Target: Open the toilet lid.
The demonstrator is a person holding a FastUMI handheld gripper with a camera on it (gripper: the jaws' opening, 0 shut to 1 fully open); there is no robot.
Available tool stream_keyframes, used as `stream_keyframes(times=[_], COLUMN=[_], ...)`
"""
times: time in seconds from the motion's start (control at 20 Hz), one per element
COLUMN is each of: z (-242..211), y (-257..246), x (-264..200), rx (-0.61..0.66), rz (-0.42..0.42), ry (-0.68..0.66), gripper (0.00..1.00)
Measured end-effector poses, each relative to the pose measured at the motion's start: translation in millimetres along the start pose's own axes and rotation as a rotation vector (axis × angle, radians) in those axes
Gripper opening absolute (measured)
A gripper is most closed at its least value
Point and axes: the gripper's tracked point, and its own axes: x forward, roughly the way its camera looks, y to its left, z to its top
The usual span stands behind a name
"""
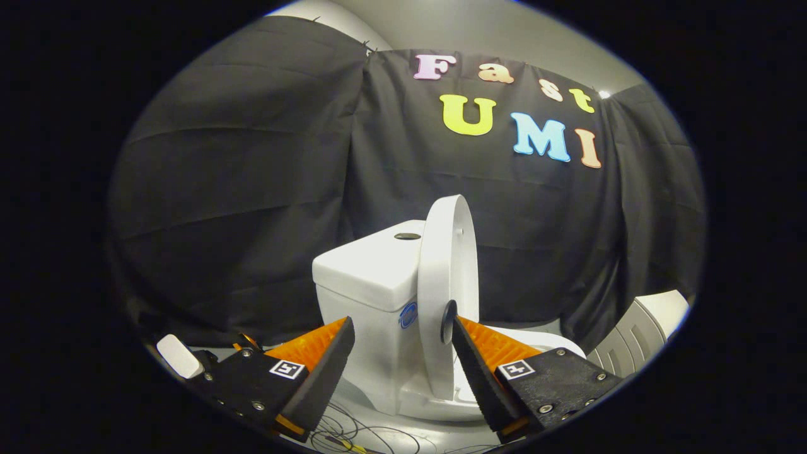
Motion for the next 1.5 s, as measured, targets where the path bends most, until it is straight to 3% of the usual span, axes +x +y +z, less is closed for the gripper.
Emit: stream_keyframes(times=[0.2, 0.4, 0.65, 1.1, 1.5], z=[35.1, 66.6, 90.1, 104.0, 93.3], y=[-34.2, -115.0, -195.8, -333.5, -415.5], x=[-32.5, -50.2, -74.8, -109.3, -120.7], rx=[0.076, -0.002, 0.034, -0.015, 0.053], rz=[0.060, -0.010, -0.005, -0.105, -0.178], ry=[-0.082, -0.156, -0.250, -0.292, -0.266], gripper=[0.95, 0.95, 0.95, 0.95, 0.95])
